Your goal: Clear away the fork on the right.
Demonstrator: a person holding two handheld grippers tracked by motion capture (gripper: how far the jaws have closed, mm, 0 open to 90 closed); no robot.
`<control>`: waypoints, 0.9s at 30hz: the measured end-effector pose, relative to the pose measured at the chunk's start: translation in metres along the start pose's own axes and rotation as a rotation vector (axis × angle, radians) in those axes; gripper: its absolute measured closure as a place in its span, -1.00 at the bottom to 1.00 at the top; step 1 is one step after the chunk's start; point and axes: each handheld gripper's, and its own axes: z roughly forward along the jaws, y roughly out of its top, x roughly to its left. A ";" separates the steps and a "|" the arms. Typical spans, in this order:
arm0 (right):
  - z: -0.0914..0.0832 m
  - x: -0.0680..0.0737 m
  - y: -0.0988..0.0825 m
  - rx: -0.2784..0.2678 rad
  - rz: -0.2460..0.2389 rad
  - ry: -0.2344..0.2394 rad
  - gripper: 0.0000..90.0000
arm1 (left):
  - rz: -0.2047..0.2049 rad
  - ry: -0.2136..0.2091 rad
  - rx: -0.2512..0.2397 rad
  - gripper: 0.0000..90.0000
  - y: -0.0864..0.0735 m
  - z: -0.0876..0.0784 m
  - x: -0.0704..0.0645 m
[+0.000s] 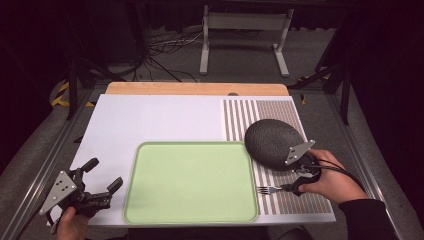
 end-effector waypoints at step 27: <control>0.019 0.007 0.008 0.263 -0.303 0.100 0.01 | 0.002 0.003 0.005 -1.00 0.000 0.000 0.000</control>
